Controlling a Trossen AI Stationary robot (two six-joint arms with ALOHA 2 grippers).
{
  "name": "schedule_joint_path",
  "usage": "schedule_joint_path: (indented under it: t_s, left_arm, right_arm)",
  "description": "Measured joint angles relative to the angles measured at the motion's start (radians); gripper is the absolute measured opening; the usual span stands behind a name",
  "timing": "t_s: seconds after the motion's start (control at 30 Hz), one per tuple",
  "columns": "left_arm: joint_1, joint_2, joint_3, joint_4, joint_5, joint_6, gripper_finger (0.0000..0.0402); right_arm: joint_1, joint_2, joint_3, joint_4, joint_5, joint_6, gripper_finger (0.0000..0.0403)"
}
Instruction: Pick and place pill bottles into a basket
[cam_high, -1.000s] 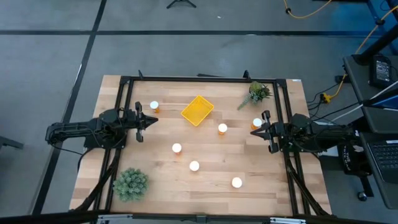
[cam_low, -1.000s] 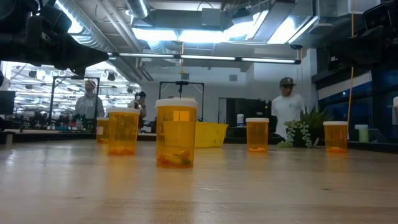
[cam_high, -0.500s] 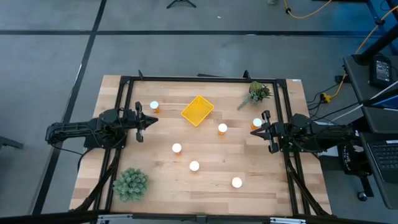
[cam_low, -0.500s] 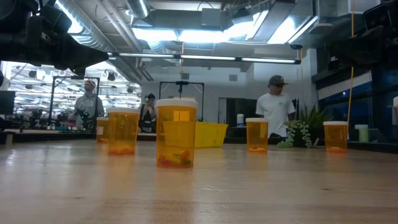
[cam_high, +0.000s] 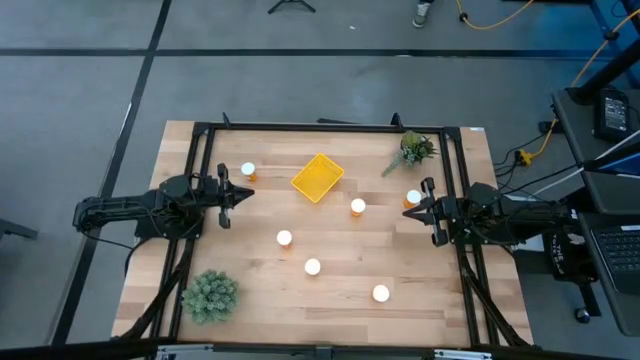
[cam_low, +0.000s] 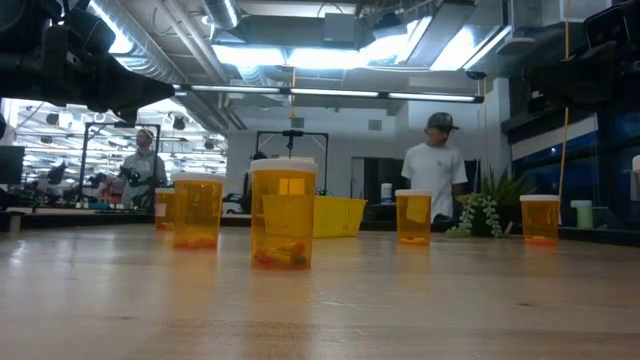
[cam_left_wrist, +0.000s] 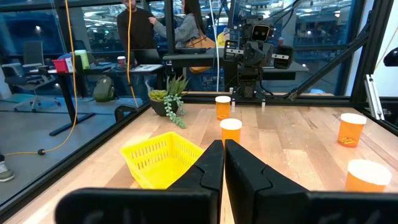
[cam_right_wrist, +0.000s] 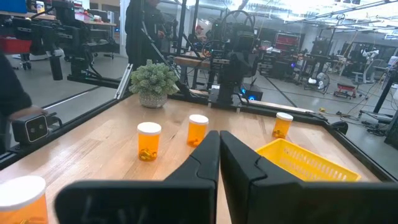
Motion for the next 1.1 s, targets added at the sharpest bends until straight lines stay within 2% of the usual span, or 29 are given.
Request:
schedule_joint_path:
  t_s: [1.1]
  left_arm:
    - [0.0, 0.0, 0.0, 0.0, 0.0, 0.0, 0.0009]
  right_arm:
    - [0.0, 0.0, 0.0, 0.0, 0.0, 0.0, 0.0017]
